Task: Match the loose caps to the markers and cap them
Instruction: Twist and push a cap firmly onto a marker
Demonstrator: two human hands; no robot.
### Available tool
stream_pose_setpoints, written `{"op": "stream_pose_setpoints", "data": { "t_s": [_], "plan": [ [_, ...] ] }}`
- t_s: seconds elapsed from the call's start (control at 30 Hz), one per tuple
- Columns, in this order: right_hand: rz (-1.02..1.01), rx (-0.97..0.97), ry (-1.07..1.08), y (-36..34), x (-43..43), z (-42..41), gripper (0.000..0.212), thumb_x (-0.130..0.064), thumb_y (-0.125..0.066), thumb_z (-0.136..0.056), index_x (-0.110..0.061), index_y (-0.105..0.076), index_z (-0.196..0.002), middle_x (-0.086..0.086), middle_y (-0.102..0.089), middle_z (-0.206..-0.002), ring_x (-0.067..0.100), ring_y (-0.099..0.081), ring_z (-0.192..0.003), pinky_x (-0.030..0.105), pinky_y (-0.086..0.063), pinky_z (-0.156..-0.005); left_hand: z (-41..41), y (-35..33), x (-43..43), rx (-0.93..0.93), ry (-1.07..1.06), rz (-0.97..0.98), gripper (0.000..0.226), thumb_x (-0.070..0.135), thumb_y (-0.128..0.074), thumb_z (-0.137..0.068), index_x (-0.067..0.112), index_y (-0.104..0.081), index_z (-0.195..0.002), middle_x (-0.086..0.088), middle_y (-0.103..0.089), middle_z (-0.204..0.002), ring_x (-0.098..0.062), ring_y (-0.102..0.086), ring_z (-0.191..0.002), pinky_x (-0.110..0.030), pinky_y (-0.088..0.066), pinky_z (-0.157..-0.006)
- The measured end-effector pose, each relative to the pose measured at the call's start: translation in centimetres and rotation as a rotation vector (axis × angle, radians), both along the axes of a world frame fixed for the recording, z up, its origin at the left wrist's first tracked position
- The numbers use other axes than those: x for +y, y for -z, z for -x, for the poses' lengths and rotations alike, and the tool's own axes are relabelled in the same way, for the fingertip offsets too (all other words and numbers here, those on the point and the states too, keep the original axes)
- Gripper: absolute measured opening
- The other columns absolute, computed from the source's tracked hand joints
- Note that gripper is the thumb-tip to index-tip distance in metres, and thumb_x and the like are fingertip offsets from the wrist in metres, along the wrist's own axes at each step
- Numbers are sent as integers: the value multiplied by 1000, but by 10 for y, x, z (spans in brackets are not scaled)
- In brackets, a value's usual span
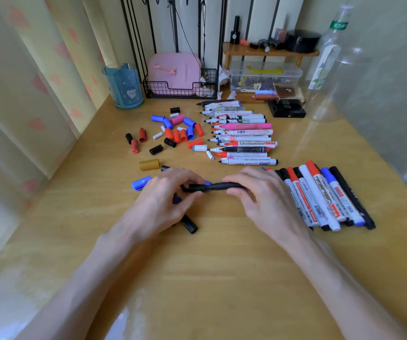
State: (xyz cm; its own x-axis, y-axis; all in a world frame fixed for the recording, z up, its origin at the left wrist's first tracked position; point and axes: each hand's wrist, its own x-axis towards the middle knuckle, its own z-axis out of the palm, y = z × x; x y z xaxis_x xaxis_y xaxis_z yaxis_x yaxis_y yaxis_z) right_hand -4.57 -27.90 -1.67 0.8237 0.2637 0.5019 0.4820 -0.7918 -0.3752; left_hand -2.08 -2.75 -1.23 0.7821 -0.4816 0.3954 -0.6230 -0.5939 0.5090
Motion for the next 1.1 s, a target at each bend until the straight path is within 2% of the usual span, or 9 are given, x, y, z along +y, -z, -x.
{"op": "stream_pose_setpoints", "data": {
  "t_s": [0.2,0.33,0.47,0.57,0.63,0.8,0.9,0.97,1.1],
  "plan": [
    [19,14,43,4,-1,-1,19,-21,-73,-96,-25,-73,-114,-13,-65,-99,15,-61,-91,41,-45,-83,-8,1,18,87,-11,-81,19,29,-77,-93,32,-75,-111,19,-64,-111,-11,-55,-106,-22,-45,-90],
    [27,20,35,4,2,1,20,-22,-73,-96,-26,-73,-115,-14,-65,-99,13,-60,-89,39,-45,-83,-7,2,17,93,12,-99,21,37,-79,-90,34,-74,-110,19,-63,-112,-11,-54,-111,-33,-48,-97],
    [12,27,50,5,-1,0,21,-23,-72,-97,-27,-73,-117,-16,-64,-100,12,-61,-91,38,-44,-85,-1,-10,23,330,141,-128,37,61,-90,-65,44,-77,-95,18,-56,-111,-14,-50,-118,-20,-43,-94],
    [-1,34,52,6,-1,0,20,-23,-72,-97,-26,-73,-117,-15,-65,-101,12,-61,-93,39,-44,-86,-1,-8,25,275,143,-260,38,64,-91,-58,48,-78,-90,19,-51,-105,-10,-45,-111,-16,-40,-88],
    [-2,38,51,5,-1,0,20,-23,-72,-97,-26,-73,-117,-14,-65,-102,13,-62,-94,39,-45,-86,-2,-8,23,228,130,-205,31,60,-90,-63,44,-80,-89,17,-54,-99,-13,-48,-105,-18,-41,-85],
    [-26,26,44,3,0,1,21,-24,-70,-98,-27,-72,-119,-15,-64,-102,13,-61,-95,35,-43,-87,2,-17,12,226,35,171,20,44,-80,-86,27,-75,-95,4,-62,-73,-19,-57,-70,-41,-50,-69],
    [-60,20,52,2,1,1,22,-25,-69,-99,-27,-72,-120,-15,-65,-105,13,-62,-99,37,-45,-90,6,-17,7,284,13,242,15,34,-66,-100,19,-66,-101,4,-73,-81,-18,-67,-74,-43,-55,-72],
    [-80,10,56,2,0,1,22,-25,-69,-99,-25,-73,-120,-14,-66,-106,14,-62,-100,39,-47,-90,7,-15,6,336,18,289,9,24,-64,-102,15,-63,-105,2,-77,-89,-22,-72,-80,-46,-58,-77],
    [-104,0,34,0,1,2,22,-24,-70,-99,-26,-73,-121,-13,-66,-107,13,-62,-101,41,-48,-90,5,-14,6,406,30,356,13,9,-68,-99,12,-60,-108,4,-75,-89,-25,-64,-64,-40,-60,-66]
  ]
}}
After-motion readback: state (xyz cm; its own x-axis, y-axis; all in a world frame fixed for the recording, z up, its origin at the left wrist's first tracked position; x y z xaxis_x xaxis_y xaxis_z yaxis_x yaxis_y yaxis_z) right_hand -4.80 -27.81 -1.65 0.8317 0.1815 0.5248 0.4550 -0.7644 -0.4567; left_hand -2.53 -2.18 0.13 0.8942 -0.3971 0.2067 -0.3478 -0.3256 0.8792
